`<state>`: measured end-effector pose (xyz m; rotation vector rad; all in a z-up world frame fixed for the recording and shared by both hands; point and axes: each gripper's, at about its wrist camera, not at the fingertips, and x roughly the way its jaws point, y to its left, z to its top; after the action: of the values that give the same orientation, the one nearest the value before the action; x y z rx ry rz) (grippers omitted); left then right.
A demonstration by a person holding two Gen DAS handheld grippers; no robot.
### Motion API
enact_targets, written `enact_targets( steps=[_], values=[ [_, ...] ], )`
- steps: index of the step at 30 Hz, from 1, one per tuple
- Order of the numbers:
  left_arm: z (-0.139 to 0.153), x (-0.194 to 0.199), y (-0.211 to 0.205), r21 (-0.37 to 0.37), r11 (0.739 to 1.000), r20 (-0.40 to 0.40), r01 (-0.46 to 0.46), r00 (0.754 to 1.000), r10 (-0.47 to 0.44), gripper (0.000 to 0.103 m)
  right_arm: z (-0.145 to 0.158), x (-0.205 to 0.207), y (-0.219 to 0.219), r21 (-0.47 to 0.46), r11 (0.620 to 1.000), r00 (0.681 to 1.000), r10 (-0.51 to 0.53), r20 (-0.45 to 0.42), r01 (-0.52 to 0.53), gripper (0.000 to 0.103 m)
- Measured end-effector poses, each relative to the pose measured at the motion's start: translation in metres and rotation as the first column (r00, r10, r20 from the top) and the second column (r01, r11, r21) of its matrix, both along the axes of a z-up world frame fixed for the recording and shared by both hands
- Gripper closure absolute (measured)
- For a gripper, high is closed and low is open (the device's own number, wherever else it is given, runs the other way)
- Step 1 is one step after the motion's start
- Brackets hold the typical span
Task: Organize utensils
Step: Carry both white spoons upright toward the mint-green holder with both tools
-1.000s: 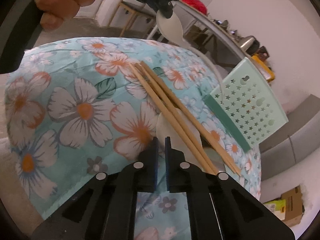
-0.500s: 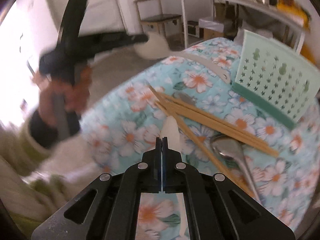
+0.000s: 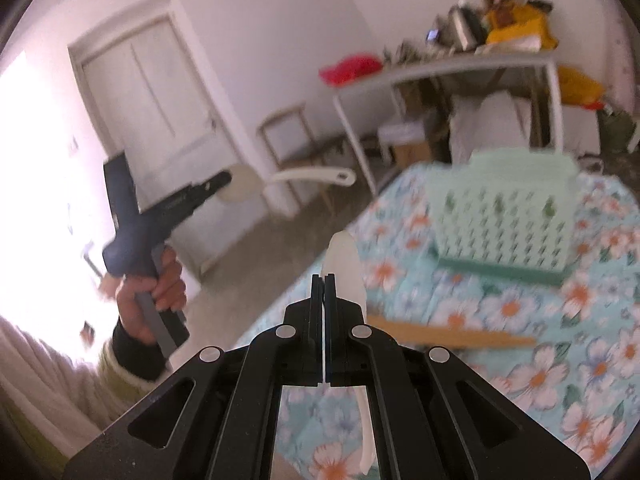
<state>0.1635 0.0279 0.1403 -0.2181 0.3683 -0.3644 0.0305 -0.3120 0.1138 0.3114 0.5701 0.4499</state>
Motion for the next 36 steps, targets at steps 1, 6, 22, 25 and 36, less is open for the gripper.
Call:
enact_targets(
  steps=[1,6,22,25,36],
  values=[
    [0.006,0.002,-0.005,0.003,1.000,0.011,0.019,1.000,-0.019,0.099,0.006,-0.002,-0.005,0.011,1.000,1.000,-0.015,0.024,0.015,0.103],
    [0.030,0.026,-0.048,0.092,0.990,0.039,0.103,0.993,-0.107,0.099,0.018,-0.007,-0.028,0.029,0.997,0.993,-0.079,0.092,0.076,0.103],
    [0.033,0.073,-0.168,0.555,0.820,0.029,0.142,0.981,-0.190,0.099,-0.004,-0.018,-0.072,0.050,0.986,0.983,-0.166,0.082,0.162,0.103],
    [0.025,0.082,-0.184,0.597,0.786,-0.020,0.162,0.982,-0.187,0.099,-0.003,-0.020,-0.075,0.052,0.985,0.982,-0.170,0.087,0.166,0.103],
    [0.066,0.083,-0.175,0.541,0.836,0.050,0.092,0.989,-0.142,0.099,0.002,-0.030,-0.084,0.065,0.982,0.977,-0.185,0.105,0.178,0.103]
  ],
)
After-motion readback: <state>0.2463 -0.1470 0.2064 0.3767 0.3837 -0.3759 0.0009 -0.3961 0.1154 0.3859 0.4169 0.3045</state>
